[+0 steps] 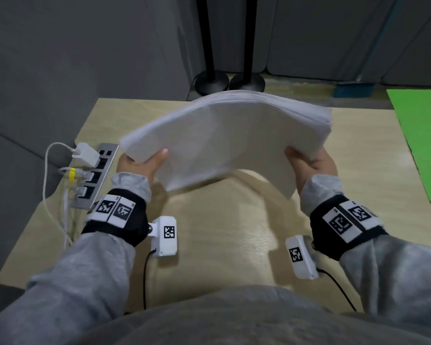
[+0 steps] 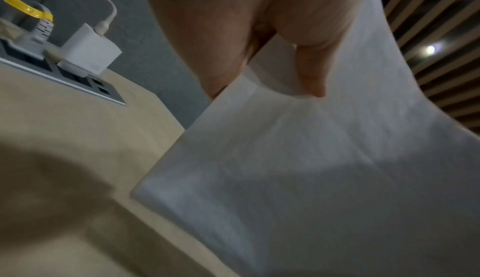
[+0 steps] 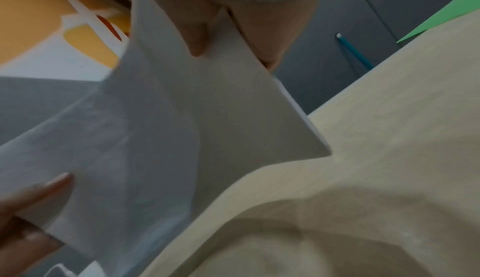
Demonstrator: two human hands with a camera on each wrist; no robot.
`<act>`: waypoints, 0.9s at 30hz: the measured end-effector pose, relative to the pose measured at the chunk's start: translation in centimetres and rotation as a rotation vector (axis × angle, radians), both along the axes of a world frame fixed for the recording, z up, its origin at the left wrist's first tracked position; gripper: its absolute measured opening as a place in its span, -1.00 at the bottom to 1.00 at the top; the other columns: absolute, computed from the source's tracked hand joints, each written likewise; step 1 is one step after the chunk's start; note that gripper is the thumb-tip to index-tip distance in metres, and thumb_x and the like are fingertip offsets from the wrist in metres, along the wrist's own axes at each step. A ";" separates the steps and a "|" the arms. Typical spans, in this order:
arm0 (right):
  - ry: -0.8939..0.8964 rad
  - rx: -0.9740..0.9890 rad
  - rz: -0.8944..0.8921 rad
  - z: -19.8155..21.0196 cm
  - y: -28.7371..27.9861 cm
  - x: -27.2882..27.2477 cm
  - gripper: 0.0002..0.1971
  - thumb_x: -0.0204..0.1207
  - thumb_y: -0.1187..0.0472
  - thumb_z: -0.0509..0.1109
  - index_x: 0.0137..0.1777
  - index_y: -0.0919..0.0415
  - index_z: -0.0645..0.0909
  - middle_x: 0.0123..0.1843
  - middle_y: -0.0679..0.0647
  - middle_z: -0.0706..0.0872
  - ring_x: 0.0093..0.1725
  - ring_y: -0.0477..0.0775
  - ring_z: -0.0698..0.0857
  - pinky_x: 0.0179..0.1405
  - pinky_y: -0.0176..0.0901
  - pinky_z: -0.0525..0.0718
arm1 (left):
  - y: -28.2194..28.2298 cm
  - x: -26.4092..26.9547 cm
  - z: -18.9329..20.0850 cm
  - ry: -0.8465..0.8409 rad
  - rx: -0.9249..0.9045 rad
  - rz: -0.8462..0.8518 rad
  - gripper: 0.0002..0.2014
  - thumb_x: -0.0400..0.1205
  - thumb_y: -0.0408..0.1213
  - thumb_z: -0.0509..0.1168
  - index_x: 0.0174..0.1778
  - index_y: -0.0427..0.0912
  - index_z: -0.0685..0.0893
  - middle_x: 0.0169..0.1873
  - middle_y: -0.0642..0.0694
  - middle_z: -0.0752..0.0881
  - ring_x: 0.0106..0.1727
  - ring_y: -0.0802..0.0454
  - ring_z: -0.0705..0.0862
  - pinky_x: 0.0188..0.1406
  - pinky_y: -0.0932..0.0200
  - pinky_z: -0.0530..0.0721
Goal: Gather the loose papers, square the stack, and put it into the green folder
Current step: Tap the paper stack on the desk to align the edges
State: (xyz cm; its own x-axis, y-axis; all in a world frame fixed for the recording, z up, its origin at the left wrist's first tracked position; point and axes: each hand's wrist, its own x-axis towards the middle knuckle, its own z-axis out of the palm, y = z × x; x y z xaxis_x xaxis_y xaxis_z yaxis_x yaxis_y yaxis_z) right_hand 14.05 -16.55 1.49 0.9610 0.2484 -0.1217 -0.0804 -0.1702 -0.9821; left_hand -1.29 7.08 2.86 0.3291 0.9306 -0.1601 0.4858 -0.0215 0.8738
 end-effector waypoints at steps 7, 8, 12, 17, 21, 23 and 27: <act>0.093 -0.122 0.005 -0.6 0.5 0.8 -0.79 0.39 0.20 0.56 -0.03 0.02 0.62 -0.17 -0.01 0.69 -0.01 0.12 0.72 -0.02 -0.23 0.58 | 0.2 0.6 -0.6 0.125 -0.046 -0.016 -0.19 0.27 0.13 0.56 0.42 -0.06 0.49 0.11 -0.03 0.63 0.15 -0.06 0.65 0.08 0.29 0.48; 0.098 -0.108 0.018 -0.4 0.5 0.8 -0.80 0.41 0.22 0.55 -0.03 0.02 0.63 -0.17 0.00 0.70 -0.06 0.09 0.71 -0.03 -0.24 0.57 | 0.5 0.7 -0.7 0.091 -0.062 -0.007 -0.18 0.22 0.18 0.55 0.36 -0.11 0.53 0.01 -0.02 0.62 0.07 -0.05 0.66 0.07 0.28 0.48; 0.041 0.022 -0.056 0.3 -0.3 1.4 -0.75 0.39 0.22 0.55 0.02 0.00 0.63 -0.25 -0.16 0.71 -0.37 -0.40 0.68 -0.26 -0.54 0.61 | 0.5 0.4 0.9 0.051 0.064 -0.066 -0.34 0.27 0.17 0.53 0.21 -0.09 0.57 -0.04 0.02 0.65 -0.17 0.03 0.61 -0.30 0.45 0.45; 0.017 -0.104 0.044 -0.6 -0.8 2.0 -0.55 0.34 0.27 0.59 0.25 0.14 0.61 0.01 0.02 0.71 0.03 0.00 0.67 -0.03 -0.38 0.58 | 0.5 0.9 0.8 0.132 -0.026 -0.211 -0.60 0.45 -0.26 0.51 0.19 -0.13 0.61 -0.09 -0.06 0.70 -0.03 0.04 0.69 -0.25 0.62 0.46; 0.072 -0.150 0.092 -0.7 -1.2 3.2 -0.60 0.41 0.22 0.55 0.25 0.25 0.64 -0.01 0.09 0.70 -0.01 0.04 0.67 -0.14 -0.39 0.53 | 0.2 0.7 1.0 0.164 -0.044 -0.112 -0.43 0.44 -0.05 0.49 0.32 -0.23 0.56 0.05 -0.10 0.65 -0.18 0.12 0.52 -0.52 0.73 0.38; 0.078 -0.126 0.091 -0.6 -1.5 3.5 -0.71 0.44 0.25 0.51 0.16 0.22 0.65 -0.15 0.05 0.71 -0.23 -0.17 0.70 -0.40 -0.54 0.54 | 0.7 0.5 0.9 0.196 0.012 -0.150 -0.52 0.44 -0.05 0.48 0.25 -0.09 0.58 0.11 -0.11 0.69 -0.06 0.13 0.51 -0.41 0.64 0.41; 0.113 -0.094 0.113 -1.4 -1.6 3.5 -0.76 0.40 0.25 0.55 0.06 0.13 0.66 -0.21 -0.08 0.73 -0.32 -0.30 0.72 -0.24 -0.47 0.64 | 1.2 0.4 0.1 0.258 -0.070 -0.126 -0.42 0.43 -0.10 0.50 0.36 -0.16 0.55 0.29 -0.24 0.63 0.16 -0.05 0.66 0.05 0.31 0.47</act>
State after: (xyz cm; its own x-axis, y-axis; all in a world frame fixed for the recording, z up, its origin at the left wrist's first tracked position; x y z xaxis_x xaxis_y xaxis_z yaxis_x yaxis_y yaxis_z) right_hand 17.52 -18.17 0.11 0.9065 0.3369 -0.2547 -0.1639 -0.2750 -0.9474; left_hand -0.85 8.27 2.96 0.3820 0.8686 -0.3156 0.6893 -0.0403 0.7234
